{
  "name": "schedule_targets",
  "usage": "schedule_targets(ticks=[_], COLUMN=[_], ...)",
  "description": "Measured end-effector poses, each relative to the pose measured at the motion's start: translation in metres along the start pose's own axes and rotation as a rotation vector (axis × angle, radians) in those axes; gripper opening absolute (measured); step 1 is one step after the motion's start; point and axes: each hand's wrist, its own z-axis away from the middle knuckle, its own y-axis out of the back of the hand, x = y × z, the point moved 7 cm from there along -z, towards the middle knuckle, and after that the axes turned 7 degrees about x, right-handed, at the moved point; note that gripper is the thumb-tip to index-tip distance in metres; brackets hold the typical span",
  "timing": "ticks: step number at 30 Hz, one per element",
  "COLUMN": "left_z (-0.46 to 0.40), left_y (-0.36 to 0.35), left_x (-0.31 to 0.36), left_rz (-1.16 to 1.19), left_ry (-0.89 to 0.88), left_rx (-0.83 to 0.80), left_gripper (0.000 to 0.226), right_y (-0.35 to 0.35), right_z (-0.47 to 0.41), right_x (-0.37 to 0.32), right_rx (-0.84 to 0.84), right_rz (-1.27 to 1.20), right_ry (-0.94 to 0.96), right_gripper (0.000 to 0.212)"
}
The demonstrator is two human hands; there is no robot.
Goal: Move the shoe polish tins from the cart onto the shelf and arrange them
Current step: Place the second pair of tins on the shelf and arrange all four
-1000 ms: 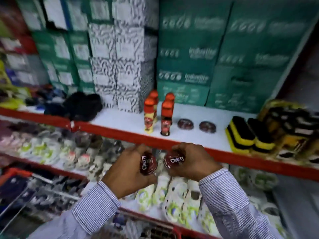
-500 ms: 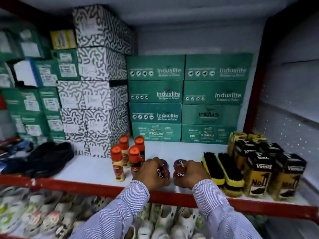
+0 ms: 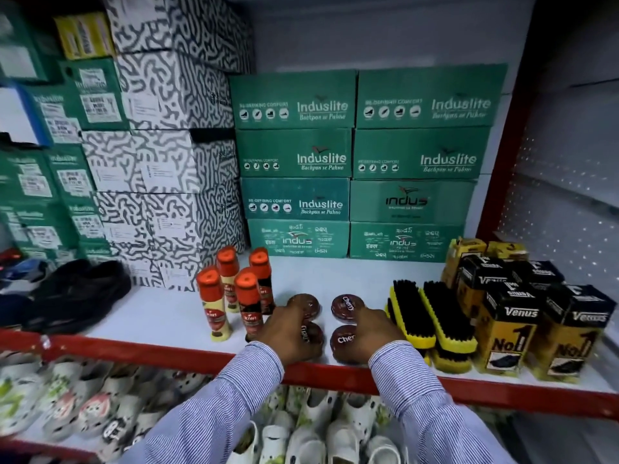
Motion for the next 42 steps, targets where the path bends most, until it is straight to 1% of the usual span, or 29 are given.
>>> schedule_targets(ticks=[1, 2, 4, 5, 6, 8, 12, 18, 27, 35, 42], left_z=[-0.003, -0.006, -0.015, -0.02, -0.024, -0.032, -0.044, -0.056, -0.059, -0.058, -0.059], left_y=[0.002, 0.004, 0.008, 0.009, 0.009, 0.007, -0.008, -0.016, -0.018, -0.017, -0.019], left_x=[0.0, 0.0, 0.002, 0.003, 0.004, 0.002, -0.008, -0.013, -0.009, -0.005, -0.007], left_rz=[0.005, 0.001, -0.025, -0.037, -0.041, -0.042, -0.045, 0.006, 0.076, 0.101, 0.1], left_ry=[-0.011, -0.014, -0.015, -0.011, -0.002, 0.016, 0.036, 0.046, 0.012, -0.005, -0.001], left_rx=[0.005, 0.015, 0.036, 0.049, 0.064, 0.081, 0.075, 0.117, 0.124, 0.118, 0.111], left_gripper=[0.065, 0.059, 0.042, 0.034, 0.03, 0.029, 0.033, 0.022, 0.021, 0.02, 0.021], right_y=[0.003, 0.008, 0.018, 0.021, 0.023, 0.018, 0.002, 0.004, 0.004, 0.007, 0.005], right_z=[-0.002, -0.005, -0.011, -0.015, -0.018, -0.024, -0.029, -0.025, -0.02, -0.017, -0.018], right_x=[0.0, -0.001, -0.007, -0.011, -0.014, -0.019, -0.021, -0.023, -0.025, -0.024, -0.026], right_rx=[0.02, 0.048, 0.117, 0.151, 0.173, 0.17, 0.087, 0.116, 0.104, 0.11, 0.112], right_rz=[-0.033, -0.055, -0.081, -0.093, -0.1, -0.093, -0.031, 0.013, 0.057, 0.041, 0.044], right_ry=[0.01, 0.025, 0.072, 0.09, 0.1, 0.121, 0.148, 0.216, 0.185, 0.118, 0.161], right_gripper=[0.076, 0.068, 0.04, 0.03, 0.027, 0.028, 0.023, 0.03, 0.032, 0.027, 0.033])
